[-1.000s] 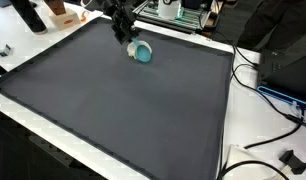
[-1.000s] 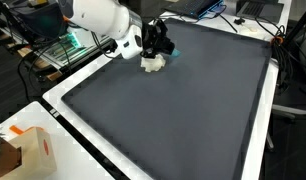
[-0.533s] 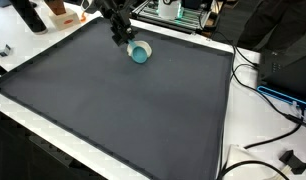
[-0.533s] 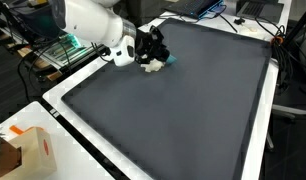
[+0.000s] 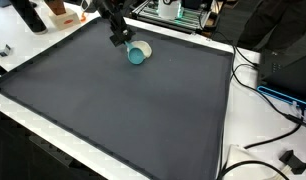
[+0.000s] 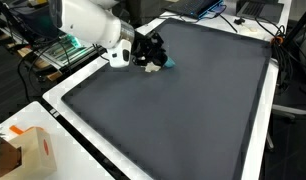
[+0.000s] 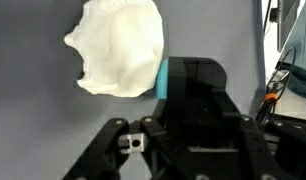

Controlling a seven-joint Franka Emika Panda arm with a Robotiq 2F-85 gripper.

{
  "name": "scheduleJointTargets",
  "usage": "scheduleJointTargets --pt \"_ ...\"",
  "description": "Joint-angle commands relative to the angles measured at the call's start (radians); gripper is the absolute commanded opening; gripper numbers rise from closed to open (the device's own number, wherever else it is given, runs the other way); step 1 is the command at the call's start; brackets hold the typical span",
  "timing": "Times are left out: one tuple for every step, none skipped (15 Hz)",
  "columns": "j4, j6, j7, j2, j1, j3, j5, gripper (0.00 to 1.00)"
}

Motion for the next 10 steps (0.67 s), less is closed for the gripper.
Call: scheduleJointTargets --pt "-0.024 0.062 0.087 -0.022 0.007 0.006 0.003 0.25" --pt "-0.03 0.078 0.119 -0.03 0.013 0.006 -0.009 0.25" --pt "-0.035 0.088 0.147 -0.038 0.016 0.008 -0.015 0.25" --pt "-0.04 0.1 0.176 -0.047 0.02 0.01 -0.024 0.25" --pt "-0.046 0.114 0.207 -0.056 0.024 0.012 -0.033 0.25" --pt "-0.051 0.122 0.235 -0.067 0.027 0.015 -0.04 0.25" --pt "-0.057 0.132 0.266 -0.076 0.032 0.017 -0.056 0.25" --pt "-0.066 0.149 0.301 -0.088 0.038 0.02 -0.075 0.25" --pt "-0.076 0.166 0.337 -0.102 0.044 0.023 -0.095 0.25" --pt "-0.086 0.179 0.378 -0.118 0.05 0.027 -0.119 0.25"
